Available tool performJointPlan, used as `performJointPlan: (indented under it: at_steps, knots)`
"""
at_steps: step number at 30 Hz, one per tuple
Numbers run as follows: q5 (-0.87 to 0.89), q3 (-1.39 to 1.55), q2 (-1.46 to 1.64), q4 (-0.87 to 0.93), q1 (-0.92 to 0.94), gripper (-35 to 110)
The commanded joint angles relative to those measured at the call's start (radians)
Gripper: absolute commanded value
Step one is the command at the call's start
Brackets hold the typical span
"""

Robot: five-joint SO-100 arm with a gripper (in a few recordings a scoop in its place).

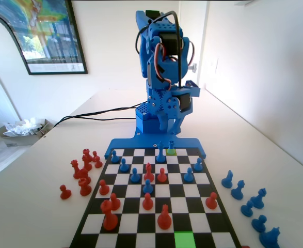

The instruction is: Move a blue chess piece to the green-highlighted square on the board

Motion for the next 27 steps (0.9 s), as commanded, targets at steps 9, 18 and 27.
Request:
performJointPlan:
  at_steps: [9,18,27]
  knots:
    - [-0.051,-0.029,-0.112,-0.095,0.021,14]
    - [-0.011,-0.017,-0.166,-0.141,-0.054,13]
    - [-0.015,0.044,-0.179,-0.210,-0.107,13]
